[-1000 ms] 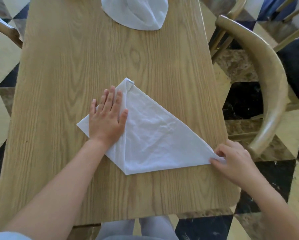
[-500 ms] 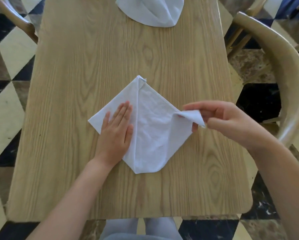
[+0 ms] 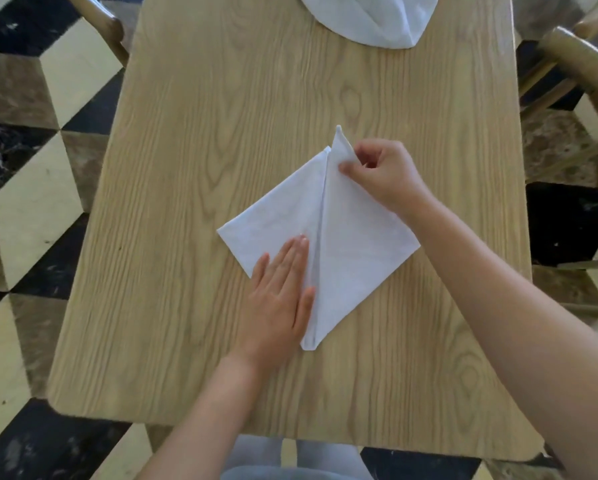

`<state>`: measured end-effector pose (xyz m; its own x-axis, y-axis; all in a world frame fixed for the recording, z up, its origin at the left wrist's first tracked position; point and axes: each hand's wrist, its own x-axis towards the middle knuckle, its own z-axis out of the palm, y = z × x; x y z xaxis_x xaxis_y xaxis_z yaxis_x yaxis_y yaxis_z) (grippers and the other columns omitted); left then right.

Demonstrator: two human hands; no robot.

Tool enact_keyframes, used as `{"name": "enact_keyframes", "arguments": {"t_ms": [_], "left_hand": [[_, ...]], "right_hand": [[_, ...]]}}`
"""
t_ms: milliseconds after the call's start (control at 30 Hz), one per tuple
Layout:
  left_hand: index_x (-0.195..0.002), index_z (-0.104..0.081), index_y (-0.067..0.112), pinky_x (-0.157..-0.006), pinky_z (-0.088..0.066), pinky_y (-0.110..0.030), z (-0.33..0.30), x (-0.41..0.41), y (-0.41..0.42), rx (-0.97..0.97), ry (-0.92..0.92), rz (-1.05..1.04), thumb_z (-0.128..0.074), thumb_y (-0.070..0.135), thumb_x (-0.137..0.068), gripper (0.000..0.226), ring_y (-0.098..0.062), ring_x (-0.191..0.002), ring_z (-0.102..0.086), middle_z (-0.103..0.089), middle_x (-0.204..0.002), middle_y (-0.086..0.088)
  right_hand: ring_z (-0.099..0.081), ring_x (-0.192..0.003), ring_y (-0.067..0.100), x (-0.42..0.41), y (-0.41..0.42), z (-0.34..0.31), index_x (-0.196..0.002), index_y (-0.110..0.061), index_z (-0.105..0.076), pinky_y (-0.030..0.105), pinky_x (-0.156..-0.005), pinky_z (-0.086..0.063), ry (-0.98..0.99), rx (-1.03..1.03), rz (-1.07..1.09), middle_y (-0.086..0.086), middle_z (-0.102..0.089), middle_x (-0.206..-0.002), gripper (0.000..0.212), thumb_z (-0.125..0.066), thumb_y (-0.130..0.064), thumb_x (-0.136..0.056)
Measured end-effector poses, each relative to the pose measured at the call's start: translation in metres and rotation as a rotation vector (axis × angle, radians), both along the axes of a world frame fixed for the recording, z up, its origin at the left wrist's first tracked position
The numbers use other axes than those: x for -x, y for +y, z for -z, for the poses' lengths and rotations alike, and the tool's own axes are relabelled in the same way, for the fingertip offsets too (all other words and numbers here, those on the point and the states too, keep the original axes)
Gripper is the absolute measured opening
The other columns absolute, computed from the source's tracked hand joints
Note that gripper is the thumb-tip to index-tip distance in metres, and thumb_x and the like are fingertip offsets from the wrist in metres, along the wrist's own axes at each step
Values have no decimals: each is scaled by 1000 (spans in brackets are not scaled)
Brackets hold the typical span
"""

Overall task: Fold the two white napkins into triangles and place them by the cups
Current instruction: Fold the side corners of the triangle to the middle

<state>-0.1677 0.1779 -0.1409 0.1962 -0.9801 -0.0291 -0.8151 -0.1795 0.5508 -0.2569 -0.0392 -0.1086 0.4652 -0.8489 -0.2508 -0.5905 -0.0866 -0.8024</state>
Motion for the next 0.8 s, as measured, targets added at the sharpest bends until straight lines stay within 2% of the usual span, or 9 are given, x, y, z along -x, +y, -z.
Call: {"name": "enact_keyframes", "arguments": {"t_ms": [100,200,300,433,567,633,667,733,800], "left_hand": [[-145,-17,7,-116,-9,-36,2,1,-1,-29,-67,8,-23,35,-96,57,-18,-142,-20,-23,-153,-4],[-148,-12,12,-116,-9,-39,5,1,0,-55,-134,45,-22,43,-96,62,-18,-144,-14,-18,-156,-5],[-150,-8,20,-116,-8,-42,8,1,1,-75,-183,79,-18,47,-97,60,-17,-146,-7,-14,-158,-4],[-151,-9,22,-116,-9,-42,11,1,2,-89,-213,86,-14,49,-97,60,-17,-146,-5,-11,-158,-3],[-151,-10,23,-116,-8,-46,12,1,1,-72,-199,92,-19,50,-96,62,-17,-146,-4,-8,-159,-3],[-149,-21,21,-115,-5,-52,9,2,2,-32,-185,79,-27,50,-95,62,-18,-146,-8,-12,-158,-4],[-144,-35,17,-114,-4,-55,8,3,4,2,-172,58,-33,49,-93,60,-19,-145,-12,-19,-157,-6],[-113,-62,13,-113,-6,-57,5,4,7,90,-159,-22,-47,47,-88,45,-21,-142,-24,-37,-148,-8],[-81,-66,17,-113,-8,-55,3,9,11,129,-139,-122,-55,47,-83,31,-21,-137,-33,-50,-136,-7]], "right_hand": [[-50,-72,9,0,0,12,-75,-19,-58,33,-88,-28,96,80,46,-13,-52,-68,13,-57,-26,-86],[-51,-76,11,-3,0,18,-79,-19,-58,29,-84,-21,152,183,83,-14,-54,-71,16,-53,-30,-89],[-51,-76,13,-8,1,20,-78,-18,-55,28,-82,-20,196,240,99,-9,-57,-78,21,-50,-33,-91],[-52,-74,14,-7,3,22,-75,-18,-57,28,-81,-21,185,217,69,-8,-58,-73,23,-52,-34,-91],[-51,-72,15,-8,3,23,-75,-18,-58,29,-83,-22,210,220,63,-12,-51,-64,21,-53,-32,-89],[-50,-70,15,-11,3,23,-74,-17,-57,30,-82,-22,237,252,62,-13,-47,-61,21,-52,-31,-89],[-49,-69,16,-13,4,23,-73,-18,-56,30,-81,-22,252,272,61,-13,-46,-60,21,-51,-31,-89],[-47,-68,16,-15,5,23,-72,-18,-54,30,-80,-22,268,295,60,-13,-44,-58,21,-50,-30,-88],[-47,-68,16,-14,5,24,-73,-18,-54,30,-81,-22,268,297,61,-14,-44,-58,20,-50,-30,-89]]}}
